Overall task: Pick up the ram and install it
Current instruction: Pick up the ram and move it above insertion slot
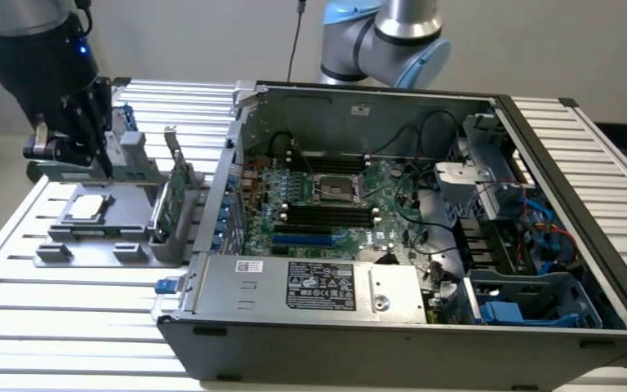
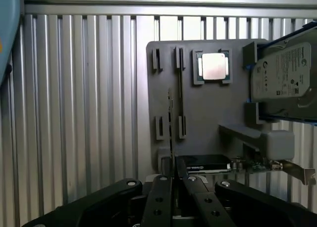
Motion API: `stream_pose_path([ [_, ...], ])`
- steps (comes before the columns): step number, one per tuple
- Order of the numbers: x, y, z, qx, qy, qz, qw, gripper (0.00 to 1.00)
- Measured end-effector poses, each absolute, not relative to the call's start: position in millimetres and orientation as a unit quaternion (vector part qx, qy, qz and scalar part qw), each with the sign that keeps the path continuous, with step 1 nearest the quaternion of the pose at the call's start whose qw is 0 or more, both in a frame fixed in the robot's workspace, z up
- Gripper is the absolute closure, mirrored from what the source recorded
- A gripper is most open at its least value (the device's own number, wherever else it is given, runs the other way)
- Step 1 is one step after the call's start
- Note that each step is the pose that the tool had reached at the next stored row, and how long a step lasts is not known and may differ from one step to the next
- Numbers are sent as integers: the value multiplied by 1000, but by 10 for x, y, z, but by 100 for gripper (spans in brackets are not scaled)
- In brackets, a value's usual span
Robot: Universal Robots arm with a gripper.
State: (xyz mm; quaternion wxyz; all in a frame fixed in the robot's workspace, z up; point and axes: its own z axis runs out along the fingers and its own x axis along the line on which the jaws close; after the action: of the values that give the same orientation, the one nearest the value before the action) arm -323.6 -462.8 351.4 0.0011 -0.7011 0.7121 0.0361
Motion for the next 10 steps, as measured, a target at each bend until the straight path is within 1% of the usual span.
stream_pose_path([
  [10, -2782, -4627, 3723, -703, 710, 43, 5, 86],
])
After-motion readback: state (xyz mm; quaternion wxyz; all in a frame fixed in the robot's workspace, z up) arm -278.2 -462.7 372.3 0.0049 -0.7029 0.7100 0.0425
